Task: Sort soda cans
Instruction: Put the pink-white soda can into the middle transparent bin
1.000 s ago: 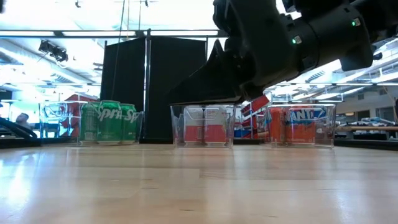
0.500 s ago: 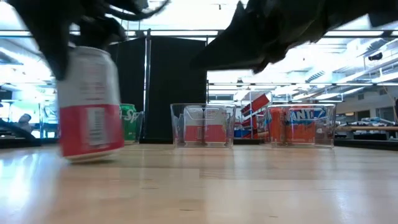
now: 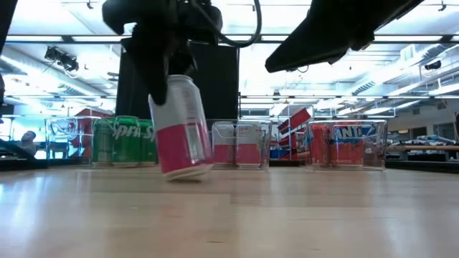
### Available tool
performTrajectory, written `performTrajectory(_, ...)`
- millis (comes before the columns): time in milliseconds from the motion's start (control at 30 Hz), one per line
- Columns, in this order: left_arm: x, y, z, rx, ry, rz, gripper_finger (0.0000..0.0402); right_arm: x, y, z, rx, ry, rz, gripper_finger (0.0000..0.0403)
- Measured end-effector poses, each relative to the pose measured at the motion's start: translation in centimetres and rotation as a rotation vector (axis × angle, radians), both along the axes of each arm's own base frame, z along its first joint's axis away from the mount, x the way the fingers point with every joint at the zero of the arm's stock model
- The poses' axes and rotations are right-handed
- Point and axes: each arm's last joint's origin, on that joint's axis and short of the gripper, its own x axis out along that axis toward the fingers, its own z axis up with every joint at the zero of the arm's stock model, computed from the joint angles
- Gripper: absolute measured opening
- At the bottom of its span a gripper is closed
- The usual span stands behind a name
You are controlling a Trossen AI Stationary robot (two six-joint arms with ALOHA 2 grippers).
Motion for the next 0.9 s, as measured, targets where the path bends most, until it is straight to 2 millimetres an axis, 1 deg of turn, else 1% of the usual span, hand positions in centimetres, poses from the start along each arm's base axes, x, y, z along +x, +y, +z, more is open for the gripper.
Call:
performTrajectory(200,0.4,0.4,0.1,-0.062,-0.022,0.017,0.0281,0.0,-0.2,-0.1,0.017,0.006,-0.022,0.0054)
performTrajectory(367,0.3,0.4,0.1,-0.05,-0.021,0.031,0.0355,0.0,-0.2,-0.1,0.018,0.004,-0.022,0.006)
performTrajectory(433,0.3,0.4,0.1,-0.049,-0.023,0.043,0.0373,0.0,-0.2,-0.1,0.018,0.004,-0.022,0.006)
performTrajectory(500,0.4,0.4,0.1,-0.049,-0.029,0.05,0.0381,0.0,-0.2,-0.1,0.018,0.004,-0.022,0.006)
performTrajectory(633,0.3,0.4,0.1,-0.048,-0.023,0.05,0.0383,0.0,-0.2,-0.1,0.021,0.0,-0.022,0.006)
performTrajectory(700,0.1,0.4,0.3,-0.049,0.007,0.044,0.038,0.1,-0.1,0.0,0.027,-0.01,-0.022,0.006)
performTrajectory(800,-0.6,0.5,0.8,-0.034,0.076,0.021,0.037,0.4,-0.3,0.2,0.043,-0.036,-0.031,0.006)
performTrajectory(900,-1.2,0.6,1.0,-0.022,0.144,0.023,0.0351,0.8,-0.9,0.4,0.055,-0.058,-0.05,0.006)
